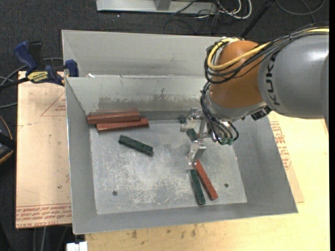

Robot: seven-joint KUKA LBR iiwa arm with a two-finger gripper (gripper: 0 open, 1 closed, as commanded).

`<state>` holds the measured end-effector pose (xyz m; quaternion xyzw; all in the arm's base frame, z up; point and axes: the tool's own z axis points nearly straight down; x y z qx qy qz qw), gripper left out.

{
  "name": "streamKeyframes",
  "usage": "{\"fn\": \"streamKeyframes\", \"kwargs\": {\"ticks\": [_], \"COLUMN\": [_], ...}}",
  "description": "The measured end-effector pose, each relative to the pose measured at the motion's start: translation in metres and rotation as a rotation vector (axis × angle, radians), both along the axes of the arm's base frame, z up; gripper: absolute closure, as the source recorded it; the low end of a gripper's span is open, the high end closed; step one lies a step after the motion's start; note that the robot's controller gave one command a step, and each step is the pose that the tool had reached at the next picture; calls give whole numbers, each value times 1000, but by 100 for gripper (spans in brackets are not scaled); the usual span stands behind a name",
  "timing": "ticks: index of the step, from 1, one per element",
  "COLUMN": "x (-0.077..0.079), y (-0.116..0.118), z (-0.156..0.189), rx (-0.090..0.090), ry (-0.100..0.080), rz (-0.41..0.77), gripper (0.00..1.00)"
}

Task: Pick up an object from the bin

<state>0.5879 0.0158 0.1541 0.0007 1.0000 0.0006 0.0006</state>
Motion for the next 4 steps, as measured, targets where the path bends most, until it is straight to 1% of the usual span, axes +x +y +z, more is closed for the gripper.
{"fn": "streamKeyframes", "kwargs": {"ticks": [1, 2, 3, 4], "x": [0, -9, -10, -11], "y": [0, -26, -54, -50], "z": [0, -24, -61, -73], "rx": [0, 2, -4, -4], "ry": [0, -8, 0, -8], "rz": [0, 174, 437, 491], "gripper": [0, 0, 0, 0]}}
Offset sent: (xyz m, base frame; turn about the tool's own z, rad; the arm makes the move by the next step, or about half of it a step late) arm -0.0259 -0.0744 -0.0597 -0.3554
